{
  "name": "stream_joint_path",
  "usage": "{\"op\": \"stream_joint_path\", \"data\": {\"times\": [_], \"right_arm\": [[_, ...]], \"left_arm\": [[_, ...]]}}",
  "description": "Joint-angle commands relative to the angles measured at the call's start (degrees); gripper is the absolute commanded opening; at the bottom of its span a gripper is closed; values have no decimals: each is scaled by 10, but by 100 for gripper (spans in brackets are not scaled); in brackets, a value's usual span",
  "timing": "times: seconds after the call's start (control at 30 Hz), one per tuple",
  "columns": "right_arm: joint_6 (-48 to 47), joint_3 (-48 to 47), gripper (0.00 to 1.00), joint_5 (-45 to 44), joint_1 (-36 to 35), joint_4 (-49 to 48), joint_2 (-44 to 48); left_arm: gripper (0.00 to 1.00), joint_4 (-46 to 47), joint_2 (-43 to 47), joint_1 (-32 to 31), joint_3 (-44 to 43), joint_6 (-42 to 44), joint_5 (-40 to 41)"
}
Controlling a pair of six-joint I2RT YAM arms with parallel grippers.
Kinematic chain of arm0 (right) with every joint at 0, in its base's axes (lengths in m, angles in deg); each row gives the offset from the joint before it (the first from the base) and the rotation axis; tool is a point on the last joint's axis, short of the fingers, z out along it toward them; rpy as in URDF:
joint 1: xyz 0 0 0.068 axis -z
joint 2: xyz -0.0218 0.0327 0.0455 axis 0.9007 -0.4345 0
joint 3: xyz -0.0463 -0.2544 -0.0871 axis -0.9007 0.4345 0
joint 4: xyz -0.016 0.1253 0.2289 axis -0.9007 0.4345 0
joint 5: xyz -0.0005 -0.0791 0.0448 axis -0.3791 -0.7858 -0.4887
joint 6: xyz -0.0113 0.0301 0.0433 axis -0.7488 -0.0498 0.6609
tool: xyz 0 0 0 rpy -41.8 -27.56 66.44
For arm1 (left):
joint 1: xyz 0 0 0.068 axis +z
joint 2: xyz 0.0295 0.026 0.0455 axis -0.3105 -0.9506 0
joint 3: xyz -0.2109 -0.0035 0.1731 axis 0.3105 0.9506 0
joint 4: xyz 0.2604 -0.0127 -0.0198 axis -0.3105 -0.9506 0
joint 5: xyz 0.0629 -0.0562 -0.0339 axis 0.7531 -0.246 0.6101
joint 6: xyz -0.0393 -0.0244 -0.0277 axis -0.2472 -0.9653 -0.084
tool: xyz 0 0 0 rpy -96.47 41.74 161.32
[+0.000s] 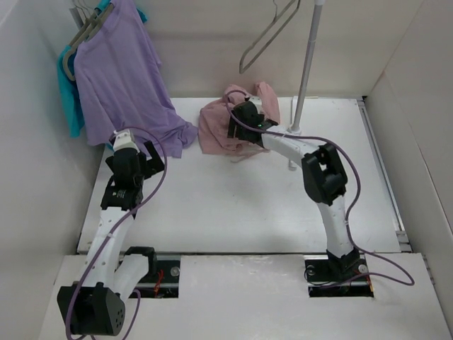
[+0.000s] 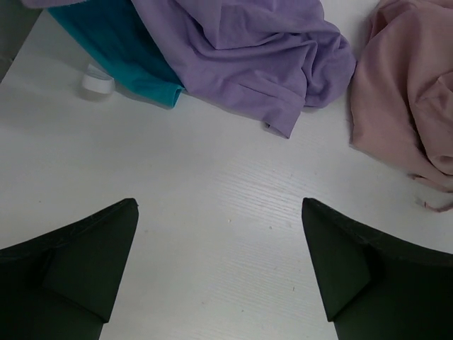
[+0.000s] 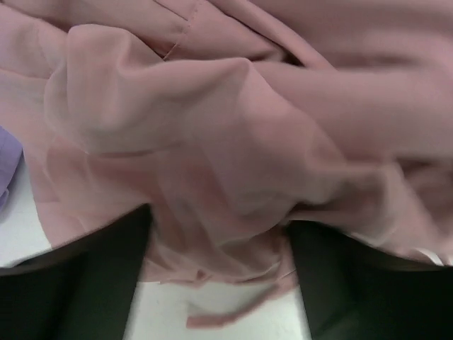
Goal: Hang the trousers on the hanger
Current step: Move the trousers to the center of the board.
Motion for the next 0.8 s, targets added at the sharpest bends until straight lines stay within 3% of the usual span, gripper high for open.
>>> {"op": "stream_joint_path", "data": {"times": [0.0, 0.03, 0.07, 0.1, 0.23, 0.33, 0.4, 0.43, 0.47, 0.5, 0.53, 0.63, 0.67, 0.77], "right_arm": [[-7, -93, 70, 49, 0, 56, -54], [-15, -119, 34, 83, 5, 71, -72], [-24, -119, 13, 84, 5, 71, -72], [-32, -110, 0, 122, -2, 59, -72], [-136, 27, 0, 199, -87, -79, 17], [-255, 129, 0, 215, -159, -88, 101], [-277, 230, 0, 209, -228, -95, 187], [-277, 230, 0, 209, -228, -95, 187], [-263, 278, 8, 209, -228, -101, 208], [-243, 298, 33, 199, -228, -101, 227], [-210, 316, 67, 189, -228, -101, 259], [-171, 374, 80, 151, -228, -101, 325], [-162, 384, 82, 146, -228, -101, 340], [-141, 398, 82, 141, -222, -101, 383]], "left_arm": [[100, 18, 8, 4, 7, 4, -6], [100, 18, 8, 4, 7, 4, -6], [100, 18, 8, 4, 7, 4, -6], [100, 18, 8, 9, 7, 4, -6], [100, 18, 2, 15, 7, 10, -6], [100, 18, -3, 15, 7, 10, -1], [100, 18, -8, 15, 7, 10, -1], [100, 18, -8, 15, 7, 10, -1], [100, 18, -8, 15, 7, 10, -1], [100, 18, -13, 15, 7, 10, -6], [100, 18, -14, 15, 7, 10, -16], [100, 26, -20, 15, -5, 65, -65], [100, 33, -20, 15, -10, 103, -143], [100, -39, -32, 15, -50, 343, -304]]}}
